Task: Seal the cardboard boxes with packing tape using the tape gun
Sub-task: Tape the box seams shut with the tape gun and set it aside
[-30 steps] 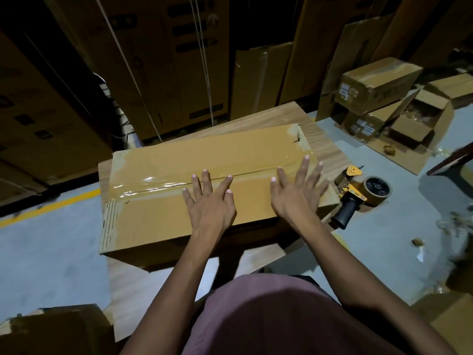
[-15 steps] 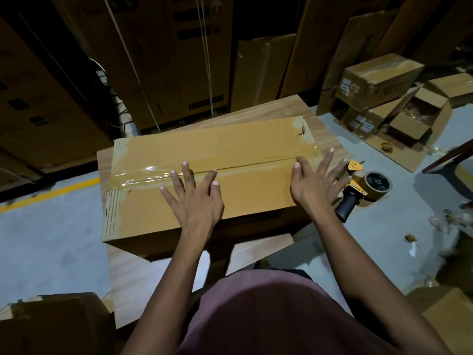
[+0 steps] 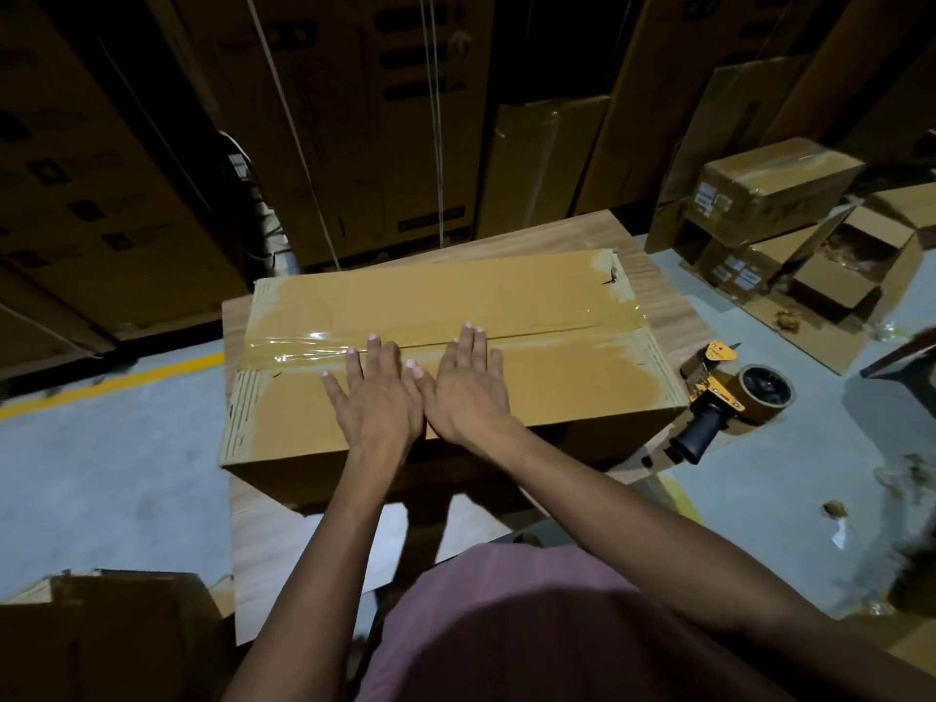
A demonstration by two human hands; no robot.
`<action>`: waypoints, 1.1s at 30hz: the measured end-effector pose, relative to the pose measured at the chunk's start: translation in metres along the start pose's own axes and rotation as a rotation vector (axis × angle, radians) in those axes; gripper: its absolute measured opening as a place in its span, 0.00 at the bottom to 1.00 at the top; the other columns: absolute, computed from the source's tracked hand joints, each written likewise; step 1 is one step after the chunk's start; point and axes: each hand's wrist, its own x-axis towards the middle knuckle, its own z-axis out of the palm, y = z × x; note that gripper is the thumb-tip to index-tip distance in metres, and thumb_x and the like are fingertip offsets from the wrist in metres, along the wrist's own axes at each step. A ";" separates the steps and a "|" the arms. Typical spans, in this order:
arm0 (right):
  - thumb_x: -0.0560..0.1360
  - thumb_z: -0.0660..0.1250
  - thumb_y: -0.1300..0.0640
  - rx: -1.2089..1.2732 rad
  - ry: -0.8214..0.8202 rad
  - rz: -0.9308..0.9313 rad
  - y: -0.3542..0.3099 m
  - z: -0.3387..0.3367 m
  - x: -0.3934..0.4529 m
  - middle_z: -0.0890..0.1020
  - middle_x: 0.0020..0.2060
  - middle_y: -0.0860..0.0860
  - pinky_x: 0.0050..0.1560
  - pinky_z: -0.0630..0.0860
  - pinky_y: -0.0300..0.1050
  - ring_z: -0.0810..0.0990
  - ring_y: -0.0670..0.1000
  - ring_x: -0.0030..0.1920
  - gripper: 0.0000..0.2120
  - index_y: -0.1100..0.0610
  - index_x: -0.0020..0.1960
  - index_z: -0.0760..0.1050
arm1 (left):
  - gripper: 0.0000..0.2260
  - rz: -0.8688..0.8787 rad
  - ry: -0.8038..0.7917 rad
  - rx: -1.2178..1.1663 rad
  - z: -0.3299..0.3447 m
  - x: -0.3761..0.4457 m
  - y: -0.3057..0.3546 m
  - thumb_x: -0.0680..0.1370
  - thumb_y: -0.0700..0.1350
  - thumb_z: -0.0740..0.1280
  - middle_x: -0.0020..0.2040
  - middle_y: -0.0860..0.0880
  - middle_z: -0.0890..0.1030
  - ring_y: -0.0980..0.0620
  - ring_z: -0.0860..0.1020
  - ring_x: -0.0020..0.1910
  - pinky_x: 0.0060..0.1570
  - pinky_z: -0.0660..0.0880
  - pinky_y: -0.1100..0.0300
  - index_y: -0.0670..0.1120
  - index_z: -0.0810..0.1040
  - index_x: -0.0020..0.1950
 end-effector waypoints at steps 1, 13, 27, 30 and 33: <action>0.85 0.37 0.37 -0.015 -0.010 -0.032 0.001 -0.002 0.001 0.41 0.83 0.62 0.81 0.40 0.62 0.39 0.60 0.83 0.39 0.66 0.83 0.44 | 0.25 -0.023 0.008 -0.026 -0.002 0.001 -0.006 0.86 0.55 0.44 0.83 0.48 0.56 0.44 0.47 0.82 0.77 0.41 0.35 0.50 0.54 0.82; 0.83 0.34 0.34 -0.051 0.088 0.362 0.118 -0.032 0.009 0.39 0.83 0.60 0.79 0.39 0.70 0.38 0.62 0.83 0.33 0.46 0.84 0.38 | 0.28 -0.264 0.060 0.118 -0.029 0.008 -0.067 0.85 0.59 0.41 0.84 0.49 0.51 0.43 0.47 0.82 0.75 0.38 0.32 0.49 0.51 0.83; 0.85 0.34 0.40 -0.016 0.132 0.183 0.124 -0.035 0.011 0.46 0.84 0.51 0.80 0.42 0.67 0.44 0.57 0.84 0.28 0.40 0.84 0.47 | 0.23 0.068 0.016 0.045 -0.013 0.026 -0.001 0.87 0.51 0.47 0.82 0.49 0.59 0.46 0.56 0.81 0.79 0.55 0.47 0.48 0.59 0.82; 0.86 0.35 0.42 0.025 0.155 0.339 0.150 -0.049 0.012 0.48 0.84 0.55 0.80 0.41 0.67 0.43 0.59 0.83 0.28 0.44 0.84 0.51 | 0.23 -0.097 0.089 0.088 -0.027 0.027 -0.040 0.87 0.50 0.47 0.81 0.48 0.61 0.45 0.57 0.81 0.79 0.55 0.44 0.46 0.60 0.81; 0.86 0.38 0.42 0.036 0.154 0.259 0.117 -0.045 0.022 0.50 0.84 0.56 0.80 0.42 0.69 0.45 0.62 0.83 0.30 0.52 0.84 0.53 | 0.23 -0.071 0.056 0.100 -0.028 0.027 -0.027 0.87 0.49 0.48 0.80 0.41 0.62 0.38 0.58 0.79 0.78 0.56 0.43 0.42 0.60 0.81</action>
